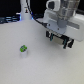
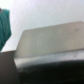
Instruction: Open the kcup holder, insert the kcup into the holder, and close the kcup holder
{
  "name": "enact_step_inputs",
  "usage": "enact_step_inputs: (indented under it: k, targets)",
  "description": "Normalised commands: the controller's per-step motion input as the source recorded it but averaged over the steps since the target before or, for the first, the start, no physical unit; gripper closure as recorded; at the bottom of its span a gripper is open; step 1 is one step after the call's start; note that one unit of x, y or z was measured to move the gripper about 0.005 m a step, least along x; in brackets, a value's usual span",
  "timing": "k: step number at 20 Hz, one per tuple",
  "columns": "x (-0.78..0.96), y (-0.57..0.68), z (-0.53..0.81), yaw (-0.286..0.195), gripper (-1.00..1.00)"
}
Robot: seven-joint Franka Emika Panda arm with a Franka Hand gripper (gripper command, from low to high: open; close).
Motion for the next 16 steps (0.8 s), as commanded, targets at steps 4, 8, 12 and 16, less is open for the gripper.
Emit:
enact_step_inputs:
  k: [4,8,12,16]
  targets:
    - [0.04,-0.44,0.41,-0.257,-1.0]
    - [0.0,-0.37,0.37,-0.295,-1.0]
    - [-0.02,-0.34,0.31,-0.309,-1.0]
    - [-0.03,-0.38,0.2,-0.303,-1.0]
